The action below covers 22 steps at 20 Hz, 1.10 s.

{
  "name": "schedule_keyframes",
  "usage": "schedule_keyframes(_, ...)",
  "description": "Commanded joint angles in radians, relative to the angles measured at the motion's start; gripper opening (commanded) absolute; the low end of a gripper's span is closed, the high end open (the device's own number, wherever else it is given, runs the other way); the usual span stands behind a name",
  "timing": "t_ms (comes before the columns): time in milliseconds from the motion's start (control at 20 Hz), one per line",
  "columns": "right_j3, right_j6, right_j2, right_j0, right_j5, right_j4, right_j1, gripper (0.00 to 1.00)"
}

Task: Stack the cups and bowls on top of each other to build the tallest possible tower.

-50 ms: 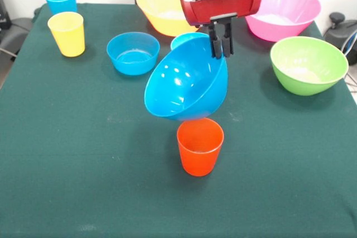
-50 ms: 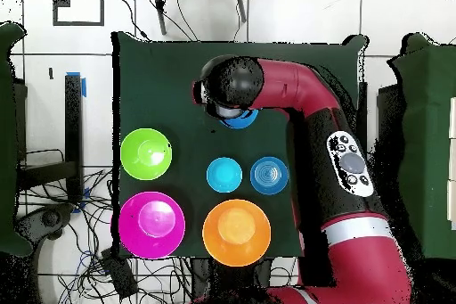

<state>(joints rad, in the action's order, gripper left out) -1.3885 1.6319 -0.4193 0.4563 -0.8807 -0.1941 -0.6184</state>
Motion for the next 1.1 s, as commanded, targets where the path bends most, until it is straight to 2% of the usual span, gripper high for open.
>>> schedule_keyframes(50,0.020,0.036,0.024,-0.023,-0.052,-0.031,0.017,0.00)
schedule_keyframes(400,0.088,0.031,0.017,-0.026,-0.179,-0.007,0.003,0.00)
schedule_keyframes(550,0.082,0.024,-0.001,-0.010,-0.230,0.022,-0.018,0.00)
schedule_keyframes(700,0.145,0.020,-0.012,-0.013,-0.347,0.036,-0.010,0.00)
schedule_keyframes(750,0.203,0.018,-0.017,-0.021,-0.410,0.033,0.011,0.00)
schedule_keyframes(850,0.274,0.017,-0.022,-0.033,-0.474,0.024,0.039,0.00)
schedule_keyframes(1000,0.333,0.007,-0.028,-0.044,-0.508,0.005,0.060,0.00)
schedule_keyframes(1100,0.326,-0.005,-0.032,-0.041,-0.480,0.000,0.062,0.00)
